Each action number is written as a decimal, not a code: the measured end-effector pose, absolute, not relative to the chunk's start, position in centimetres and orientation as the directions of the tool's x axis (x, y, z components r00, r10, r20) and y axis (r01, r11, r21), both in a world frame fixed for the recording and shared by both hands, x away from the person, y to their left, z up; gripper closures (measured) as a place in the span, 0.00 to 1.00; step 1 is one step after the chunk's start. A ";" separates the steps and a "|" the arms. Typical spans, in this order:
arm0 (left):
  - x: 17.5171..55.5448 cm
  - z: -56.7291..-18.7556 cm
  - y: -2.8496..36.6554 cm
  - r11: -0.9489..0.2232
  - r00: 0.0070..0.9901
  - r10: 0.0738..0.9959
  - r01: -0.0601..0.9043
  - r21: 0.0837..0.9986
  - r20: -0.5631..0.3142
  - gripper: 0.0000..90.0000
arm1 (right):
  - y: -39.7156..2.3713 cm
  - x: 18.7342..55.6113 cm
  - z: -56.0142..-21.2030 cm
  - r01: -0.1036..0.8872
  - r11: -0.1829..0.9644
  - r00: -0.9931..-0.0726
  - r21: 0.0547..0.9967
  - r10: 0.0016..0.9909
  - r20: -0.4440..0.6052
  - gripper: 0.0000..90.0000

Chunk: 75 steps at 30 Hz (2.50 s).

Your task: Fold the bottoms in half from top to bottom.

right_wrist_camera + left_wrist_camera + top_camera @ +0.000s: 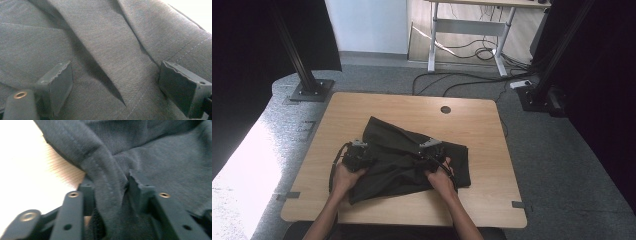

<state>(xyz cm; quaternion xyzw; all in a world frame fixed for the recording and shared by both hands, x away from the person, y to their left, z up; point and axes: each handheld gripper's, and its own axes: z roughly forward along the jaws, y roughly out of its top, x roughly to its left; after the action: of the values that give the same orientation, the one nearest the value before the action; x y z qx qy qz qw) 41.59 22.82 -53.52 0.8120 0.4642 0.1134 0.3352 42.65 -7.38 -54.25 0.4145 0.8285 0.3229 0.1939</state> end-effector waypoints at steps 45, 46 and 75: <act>42.1 -40.2 11.3 -0.448 0.782 0.614 0.458 0.768 -0.108 0.90 | -7.4 42.5 -54.5 0.561 0.432 -0.575 0.706 0.817 -0.043 0.13; 42.1 -40.1 10.6 -0.456 0.787 0.608 0.453 0.766 -0.103 0.90 | -7.4 42.5 -54.5 0.560 0.432 -0.575 0.707 0.817 -0.043 0.13; 42.7 -40.6 10.2 -0.521 0.740 0.672 0.450 0.725 0.024 0.90 | -19.8 39.9 -51.0 0.681 0.210 -0.325 0.701 0.945 0.033 0.06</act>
<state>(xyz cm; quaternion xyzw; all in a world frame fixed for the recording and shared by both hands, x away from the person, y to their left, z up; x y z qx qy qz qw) 42.75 10.15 -40.61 0.8588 0.3268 0.1525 0.3639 39.88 -19.80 -51.00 0.5425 0.7495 0.3174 0.2079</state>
